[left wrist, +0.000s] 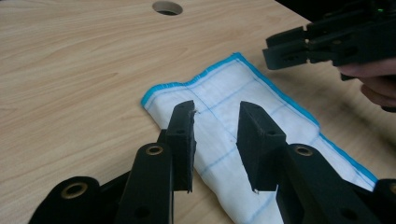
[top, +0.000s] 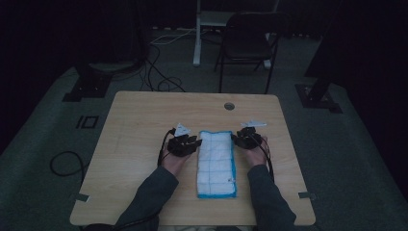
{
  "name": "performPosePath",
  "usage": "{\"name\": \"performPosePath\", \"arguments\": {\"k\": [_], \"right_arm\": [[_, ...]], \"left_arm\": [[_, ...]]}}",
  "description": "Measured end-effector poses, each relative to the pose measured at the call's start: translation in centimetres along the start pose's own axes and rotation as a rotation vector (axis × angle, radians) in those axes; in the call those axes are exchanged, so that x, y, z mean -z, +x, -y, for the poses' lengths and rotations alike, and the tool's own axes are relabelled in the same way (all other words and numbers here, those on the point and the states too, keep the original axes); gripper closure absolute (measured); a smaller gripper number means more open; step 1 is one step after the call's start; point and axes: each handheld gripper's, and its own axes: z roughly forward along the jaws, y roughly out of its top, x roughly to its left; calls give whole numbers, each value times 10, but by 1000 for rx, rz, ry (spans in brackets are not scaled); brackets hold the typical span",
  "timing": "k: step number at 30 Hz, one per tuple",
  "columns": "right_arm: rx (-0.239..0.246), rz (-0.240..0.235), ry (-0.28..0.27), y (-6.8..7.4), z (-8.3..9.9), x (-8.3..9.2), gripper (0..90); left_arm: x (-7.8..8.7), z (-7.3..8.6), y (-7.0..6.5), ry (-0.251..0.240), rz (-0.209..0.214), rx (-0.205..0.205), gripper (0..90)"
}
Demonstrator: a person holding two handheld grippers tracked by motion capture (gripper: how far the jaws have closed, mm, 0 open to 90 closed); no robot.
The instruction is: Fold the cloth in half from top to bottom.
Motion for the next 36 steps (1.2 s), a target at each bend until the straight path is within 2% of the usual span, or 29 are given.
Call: {"name": "performPosePath", "arguments": {"k": [3,6,14,19,26,28,31,33,36], "right_arm": [[-1,5,6,0,0,-1,630],[-6,2,10,1,0,-2,630],[-12,-3,13,1,-1,-4,625],[-10,-8,19,0,-2,-6,623],[-19,-6,28,-2,-2,-9,598],[-19,-7,30,-1,-3,-10,595],[-14,-10,32,0,-4,-12,595],[-7,-13,37,0,-3,-15,595],[-14,-11,49,1,-2,-20,584]], "left_arm": [[-8,-1,1,-13,-21,13,660],[-16,-2,3,-6,-41,19,645],[-45,-2,9,59,-88,42,616],[-55,1,14,61,-91,71,585],[-67,6,23,116,-105,115,560],[-68,7,24,121,-111,115,561],[-68,6,25,125,-125,123,598],[-68,5,26,136,-142,126,661],[-68,4,27,143,-146,130,726]]}}
